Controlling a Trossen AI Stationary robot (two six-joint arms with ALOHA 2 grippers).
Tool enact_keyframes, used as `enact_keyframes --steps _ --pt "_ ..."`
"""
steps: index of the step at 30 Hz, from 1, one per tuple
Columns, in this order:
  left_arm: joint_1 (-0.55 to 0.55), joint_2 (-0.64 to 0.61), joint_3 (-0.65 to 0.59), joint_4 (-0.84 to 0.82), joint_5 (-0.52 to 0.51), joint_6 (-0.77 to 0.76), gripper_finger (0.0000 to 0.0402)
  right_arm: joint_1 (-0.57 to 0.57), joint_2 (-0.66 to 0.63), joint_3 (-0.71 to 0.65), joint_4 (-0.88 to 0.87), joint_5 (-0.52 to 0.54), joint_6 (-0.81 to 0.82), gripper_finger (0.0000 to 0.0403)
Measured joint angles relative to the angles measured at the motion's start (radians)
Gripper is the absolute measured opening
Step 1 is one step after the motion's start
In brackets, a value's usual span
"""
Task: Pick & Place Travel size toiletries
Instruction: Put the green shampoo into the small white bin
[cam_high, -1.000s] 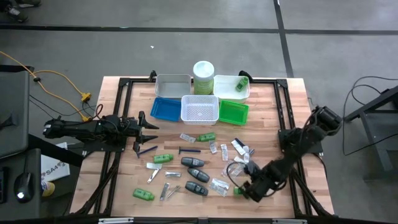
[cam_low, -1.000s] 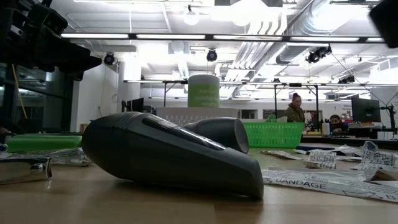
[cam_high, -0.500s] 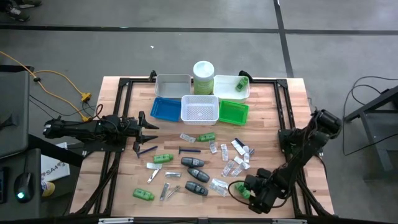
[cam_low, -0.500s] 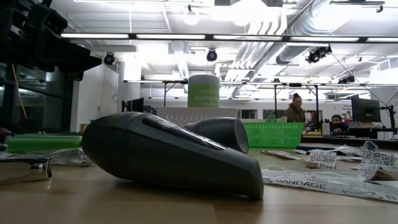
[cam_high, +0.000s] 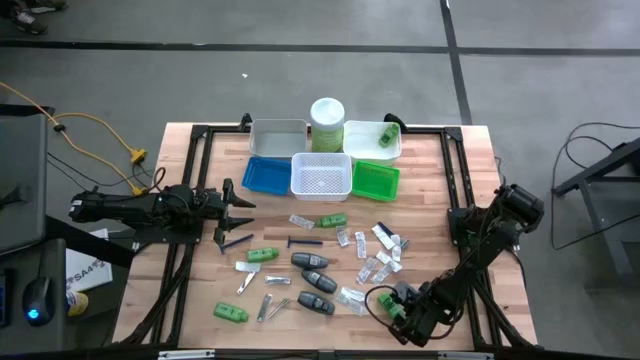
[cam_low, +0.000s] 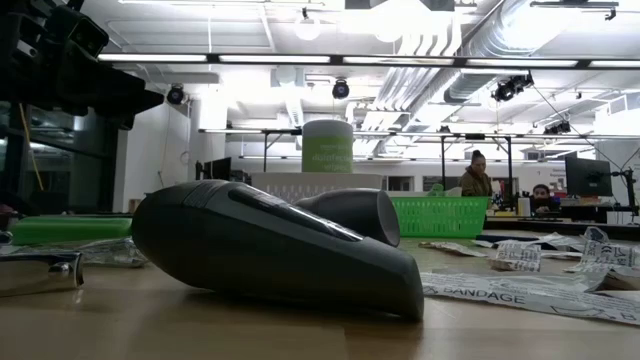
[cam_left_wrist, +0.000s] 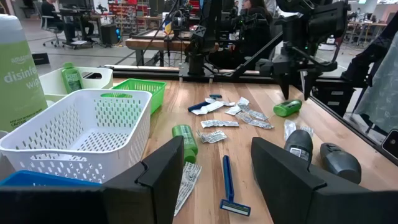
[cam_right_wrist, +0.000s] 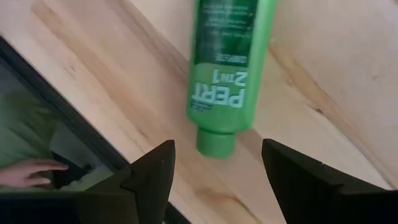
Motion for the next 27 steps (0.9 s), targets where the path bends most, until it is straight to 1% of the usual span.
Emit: enact_keyframes --steps 7,15,18,22,27 --pt "0.000 0.000 0.000 0.000 0.000 0.000 0.0188 -0.001 0.050 0.000 0.013 -0.014 0.002 0.0235" --pt "0.000 0.000 0.000 0.000 0.000 0.000 0.0188 -0.002 0.061 0.003 0.006 -0.016 -0.007 0.0231" --pt "0.000 0.000 0.000 0.000 0.000 0.000 0.0188 -0.001 0.061 0.003 0.002 -0.019 -0.006 0.0208" --pt "0.000 0.000 0.000 0.000 0.000 0.000 0.0188 -0.002 0.062 0.002 -0.005 -0.019 -0.011 0.0159" --pt "0.000 0.000 0.000 0.000 0.000 0.000 0.0188 -0.002 0.063 0.000 -0.009 -0.019 -0.057 0.0103"
